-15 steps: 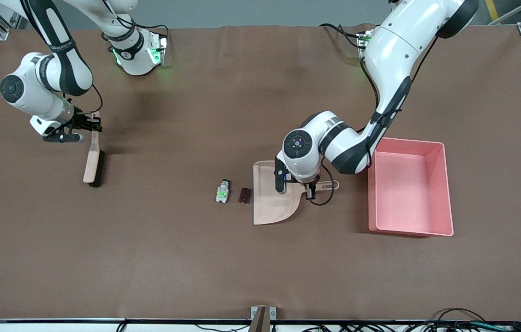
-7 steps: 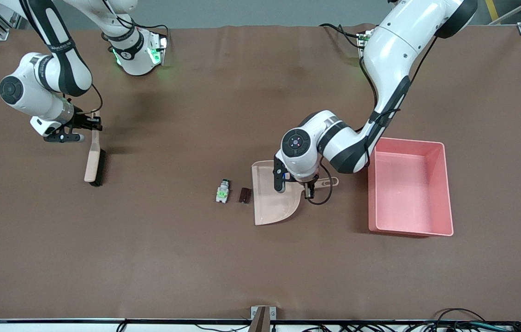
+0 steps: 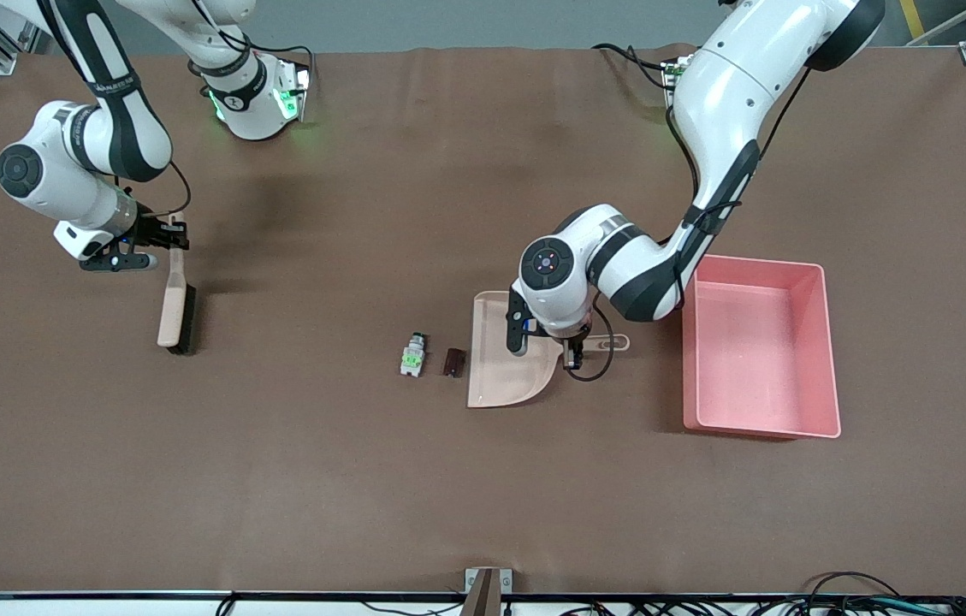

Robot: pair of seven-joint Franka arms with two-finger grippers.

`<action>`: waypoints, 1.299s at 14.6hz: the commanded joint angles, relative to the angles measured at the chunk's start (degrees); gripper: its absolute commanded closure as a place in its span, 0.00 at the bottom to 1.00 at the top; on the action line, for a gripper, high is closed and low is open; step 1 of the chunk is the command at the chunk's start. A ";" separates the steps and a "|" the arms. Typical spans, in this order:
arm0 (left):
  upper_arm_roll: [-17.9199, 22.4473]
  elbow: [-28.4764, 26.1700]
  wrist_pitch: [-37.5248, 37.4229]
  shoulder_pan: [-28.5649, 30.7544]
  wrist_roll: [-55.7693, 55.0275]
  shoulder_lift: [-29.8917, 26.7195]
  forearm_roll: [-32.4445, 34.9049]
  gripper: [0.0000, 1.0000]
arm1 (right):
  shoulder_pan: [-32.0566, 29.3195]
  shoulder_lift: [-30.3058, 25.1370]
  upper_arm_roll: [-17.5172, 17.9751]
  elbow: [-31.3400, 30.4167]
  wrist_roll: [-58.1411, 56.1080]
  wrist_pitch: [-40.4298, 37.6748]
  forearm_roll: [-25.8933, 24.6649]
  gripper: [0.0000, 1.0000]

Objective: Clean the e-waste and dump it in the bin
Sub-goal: 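Close the left gripper on the dustpan while the right gripper grasps the brush, then carry the brush with the right gripper toward the components beside the dustpan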

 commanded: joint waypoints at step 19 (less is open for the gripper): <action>0.10 1.10 -1.00 -1.24 -2.44 0.50 0.41 0.69 | 41.00 3.16 -0.13 9.20 40.66 -2.92 16.36 1.00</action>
